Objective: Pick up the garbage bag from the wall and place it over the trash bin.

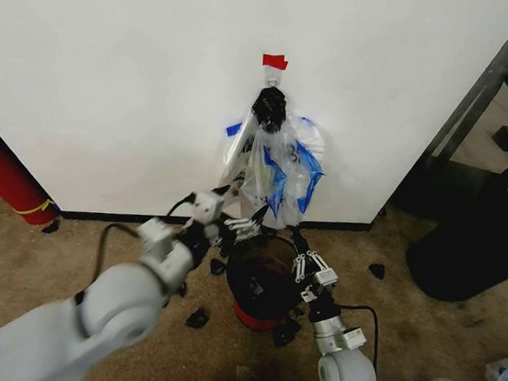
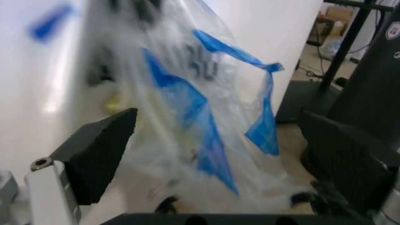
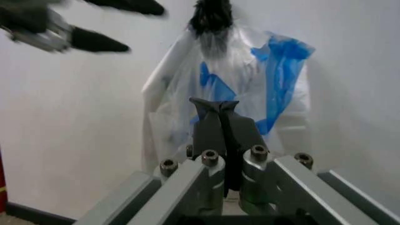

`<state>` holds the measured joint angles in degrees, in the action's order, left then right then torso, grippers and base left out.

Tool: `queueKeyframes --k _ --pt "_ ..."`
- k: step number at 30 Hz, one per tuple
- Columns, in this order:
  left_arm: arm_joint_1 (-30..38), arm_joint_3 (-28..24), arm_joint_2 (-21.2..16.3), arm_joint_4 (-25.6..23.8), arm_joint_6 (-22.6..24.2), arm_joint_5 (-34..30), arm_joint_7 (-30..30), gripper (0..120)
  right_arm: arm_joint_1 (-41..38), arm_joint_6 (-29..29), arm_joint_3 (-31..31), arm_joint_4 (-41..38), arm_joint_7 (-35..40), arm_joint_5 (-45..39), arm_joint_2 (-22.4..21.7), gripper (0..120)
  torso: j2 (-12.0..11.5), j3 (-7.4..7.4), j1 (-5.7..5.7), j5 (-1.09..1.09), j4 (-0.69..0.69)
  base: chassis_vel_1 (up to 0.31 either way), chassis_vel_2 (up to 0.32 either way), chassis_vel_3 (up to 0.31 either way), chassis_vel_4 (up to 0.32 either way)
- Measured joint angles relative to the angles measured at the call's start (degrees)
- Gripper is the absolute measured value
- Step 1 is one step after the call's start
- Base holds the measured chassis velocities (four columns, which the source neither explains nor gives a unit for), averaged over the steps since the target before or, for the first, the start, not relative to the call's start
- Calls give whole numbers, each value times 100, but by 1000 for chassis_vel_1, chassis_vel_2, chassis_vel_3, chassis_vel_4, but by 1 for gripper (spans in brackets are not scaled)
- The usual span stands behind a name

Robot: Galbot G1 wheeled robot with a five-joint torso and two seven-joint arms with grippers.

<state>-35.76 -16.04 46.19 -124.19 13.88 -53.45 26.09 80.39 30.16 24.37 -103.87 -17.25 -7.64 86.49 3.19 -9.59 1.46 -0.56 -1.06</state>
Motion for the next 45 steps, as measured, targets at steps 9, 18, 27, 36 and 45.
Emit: queueKeyframes --k 9,18,27,36,45 --pt "909 -897 539 756 28 -73 284 97 117 -7 174 -120 0 -148 -25 0 0 1 -1 0 3 0 0 0 0" --pt "1339 -1221 914 1301 34 -290 369 94 227 -3 253 -291 -9 -211 -18 0 1 1 -1 1 2 0 0 0 0" --pt "1352 -1230 1003 1487 28 -576 411 74 285 -9 295 -346 -1 -259 -47 0 1 1 -1 0 2 0 0 0 0" --pt "1364 -1371 991 1570 46 -518 415 38 327 -47 277 -483 3 -298 -41 0 1 1 -2 0 3 0 0 0 0" --pt "1478 -1451 1059 1675 75 -474 544 5 358 -49 278 -543 22 -331 -62 0 1 1 -2 0 2 0 0 0 0"
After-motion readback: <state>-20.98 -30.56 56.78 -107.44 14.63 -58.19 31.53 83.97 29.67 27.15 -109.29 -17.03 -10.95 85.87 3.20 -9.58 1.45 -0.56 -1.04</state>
